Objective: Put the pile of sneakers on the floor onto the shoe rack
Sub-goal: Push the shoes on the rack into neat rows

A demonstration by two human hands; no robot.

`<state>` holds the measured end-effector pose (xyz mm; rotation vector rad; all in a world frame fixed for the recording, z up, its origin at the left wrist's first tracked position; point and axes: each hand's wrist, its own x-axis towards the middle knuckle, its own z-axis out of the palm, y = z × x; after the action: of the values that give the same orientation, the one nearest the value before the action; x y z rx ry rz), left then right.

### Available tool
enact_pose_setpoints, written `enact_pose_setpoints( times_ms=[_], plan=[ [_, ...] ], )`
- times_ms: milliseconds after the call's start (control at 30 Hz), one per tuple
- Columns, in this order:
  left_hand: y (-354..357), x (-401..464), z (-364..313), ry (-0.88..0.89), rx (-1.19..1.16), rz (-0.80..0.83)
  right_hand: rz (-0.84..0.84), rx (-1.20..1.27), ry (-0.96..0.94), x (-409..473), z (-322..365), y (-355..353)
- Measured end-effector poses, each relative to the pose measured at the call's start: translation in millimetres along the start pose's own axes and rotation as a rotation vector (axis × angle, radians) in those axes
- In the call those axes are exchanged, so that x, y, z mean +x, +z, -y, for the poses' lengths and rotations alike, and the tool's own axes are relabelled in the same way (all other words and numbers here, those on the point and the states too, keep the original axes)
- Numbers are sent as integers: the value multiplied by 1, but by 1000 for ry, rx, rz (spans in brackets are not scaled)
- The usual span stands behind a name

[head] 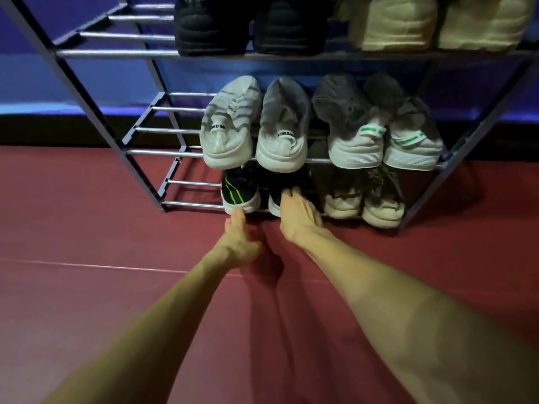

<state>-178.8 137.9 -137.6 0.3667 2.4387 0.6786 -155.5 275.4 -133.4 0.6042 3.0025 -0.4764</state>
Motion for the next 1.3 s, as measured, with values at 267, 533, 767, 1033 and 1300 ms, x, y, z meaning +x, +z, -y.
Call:
enact_pose_setpoints(
  times_ms=[267, 533, 767, 1033, 1300],
  plan=[
    [-26, 14, -3, -44, 36, -362, 101, 156, 16, 1, -16, 3],
    [-17, 30, -5, 5, 150, -173, 238, 362, 11, -14, -25, -2],
    [-27, 28, 11, 99, 119, -135, 157, 447, -25, -22, -27, -9],
    [-22, 19, -2, 89, 53, -226, -133, 267, 362, -32, -89, -21],
    [-6, 10, -21, 126, 41, -259, -311, 308, 316, -36, -99, -31]
  ],
)
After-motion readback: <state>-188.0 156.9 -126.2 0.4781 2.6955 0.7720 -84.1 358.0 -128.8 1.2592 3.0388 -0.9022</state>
